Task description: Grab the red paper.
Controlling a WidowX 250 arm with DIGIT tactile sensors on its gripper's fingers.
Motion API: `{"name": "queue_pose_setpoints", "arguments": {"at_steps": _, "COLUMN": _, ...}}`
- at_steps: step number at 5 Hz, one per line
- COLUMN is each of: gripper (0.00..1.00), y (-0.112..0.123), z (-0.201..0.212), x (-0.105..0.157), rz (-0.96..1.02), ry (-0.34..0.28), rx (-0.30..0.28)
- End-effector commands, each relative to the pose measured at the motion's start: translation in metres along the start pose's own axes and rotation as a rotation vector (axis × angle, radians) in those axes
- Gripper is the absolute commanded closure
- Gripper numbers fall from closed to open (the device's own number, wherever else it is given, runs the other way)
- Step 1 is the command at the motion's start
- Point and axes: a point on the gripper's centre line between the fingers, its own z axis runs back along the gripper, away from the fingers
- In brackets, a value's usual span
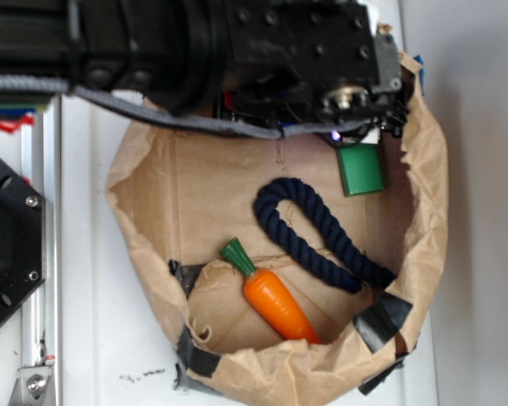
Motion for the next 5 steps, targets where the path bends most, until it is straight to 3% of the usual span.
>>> {"name": "queue_pose_setpoints", "arguments": {"at_steps": 1, "gripper": 0.0, "y": -0.02, "z": 0.025, "x": -0.024, "rz": -0.017, "ry": 0.012, "rx": -0.096}}
{"name": "queue_pose_setpoints", "arguments": {"at_steps": 3, "gripper": 0.0, "y": 0.0, "z": 0.025, "x": -0.041, "rz": -0.059, "ry": 0.024, "rx": -0.1}}
{"name": "queue_pose_setpoints", "arguments": {"at_steps": 5, "gripper": 0.0, "y": 0.022, "z": 0.019, "x": -0.029, "rz": -0.036, "ry": -0.003, "rx": -0.095}}
